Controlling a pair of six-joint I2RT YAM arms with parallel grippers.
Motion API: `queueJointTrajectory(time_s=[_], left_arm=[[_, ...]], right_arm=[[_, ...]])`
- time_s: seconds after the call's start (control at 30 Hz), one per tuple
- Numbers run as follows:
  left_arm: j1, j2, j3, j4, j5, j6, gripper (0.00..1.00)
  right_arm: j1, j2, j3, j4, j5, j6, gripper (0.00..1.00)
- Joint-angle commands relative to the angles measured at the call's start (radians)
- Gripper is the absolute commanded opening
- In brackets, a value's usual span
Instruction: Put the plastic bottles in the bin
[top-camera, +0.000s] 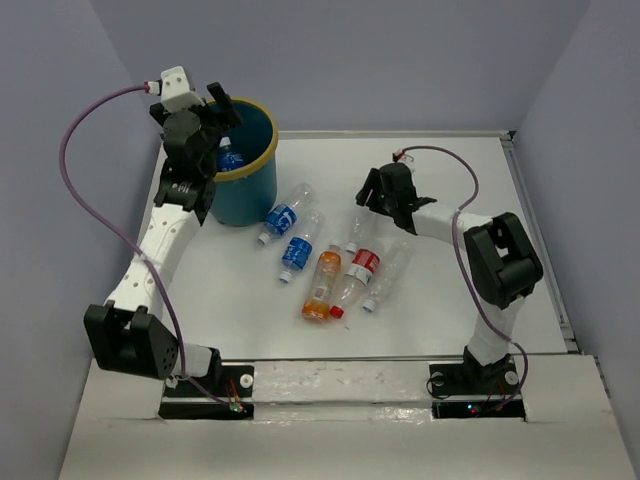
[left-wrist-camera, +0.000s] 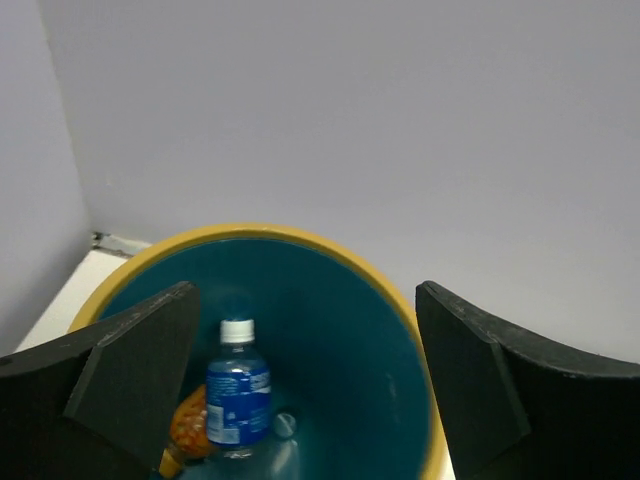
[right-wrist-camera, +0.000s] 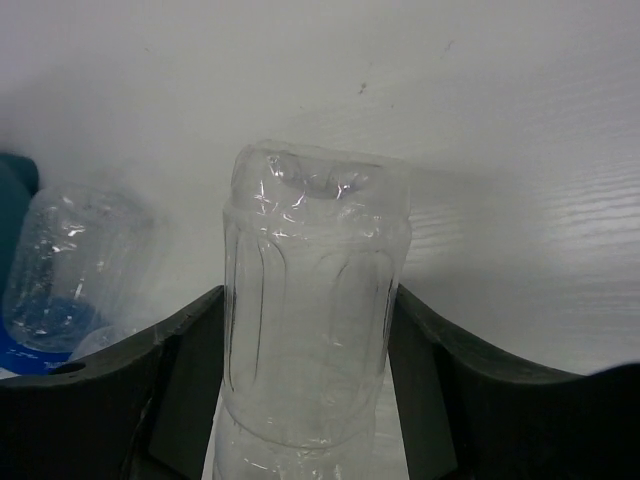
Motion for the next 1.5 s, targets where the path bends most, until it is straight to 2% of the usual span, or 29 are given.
queueJointTrajectory(time_s=[0.0,0.1,0.23,0.37,0.5,0.63,0.9,1.07,1.17,1.23,1.27,1.3,1.37,1.4,1.47], left_arm=[[-0.017,-0.150,0.001,-0.065,0.160,-0.095,0.99],[-0.069,-0.233,-0.065,-0.169,0.225,-0.130,0.99],[-0.165,-0.358,-0.261,-0.278,0.295,-0.169,0.99],[-0.262,-0.489,-0.457,-0.286,0.384,-0.242,0.99],[-0.323,-0.584,-0.650,-0.286,0.401,-0.354,0.99],[-0.371,-0.690,-0.764,-0.267,0.412,-0.435,0.99],[-0.424,-0.748,-0.865,-0.257,0.415,-0.466,0.99],[-0.449,-0.736,-0.904,-0.253,0.436,-0.471,0.99],[-0.461,-0.754,-0.925,-0.253,0.436,-0.486,0.99],[-0.466,-0.762,-0.941,-0.248,0.435,-0.495,0.99],[-0.468,-0.765,-0.945,-0.243,0.433,-0.498,0.99],[-0.469,-0.764,-0.947,-0.240,0.429,-0.498,0.99],[-0.475,-0.754,-0.941,-0.225,0.433,-0.495,0.99],[-0.481,-0.735,-0.924,-0.220,0.432,-0.492,0.99],[-0.507,-0.693,-0.901,-0.217,0.403,-0.477,0.99]], right_arm=[[-0.003,-0.164,-0.003,0.146,0.048,-0.023,0.55],[-0.003,-0.262,-0.008,0.181,0.019,-0.046,0.54],[0.009,-0.380,0.032,0.204,-0.023,-0.075,0.53],[0.066,-0.411,0.135,0.221,-0.032,-0.122,0.52],[0.140,-0.367,0.277,0.278,-0.022,-0.175,0.51],[0.201,-0.241,0.486,0.298,-0.018,-0.222,0.51],[0.258,0.087,0.911,0.351,-0.011,-0.262,0.50],[0.327,0.400,1.336,0.324,0.032,-0.372,0.50],[0.354,0.517,1.465,0.351,0.046,-0.408,0.48],[0.365,0.563,1.477,0.386,0.034,-0.438,0.48],[0.374,0.566,1.464,0.393,0.020,-0.454,0.50],[0.375,0.560,1.439,0.391,0.008,-0.492,0.65],[0.384,0.534,1.408,0.364,0.002,-0.526,0.85],[0.384,0.509,1.382,0.359,-0.023,-0.537,0.99],[0.384,0.417,1.281,0.356,-0.046,-0.549,1.00]])
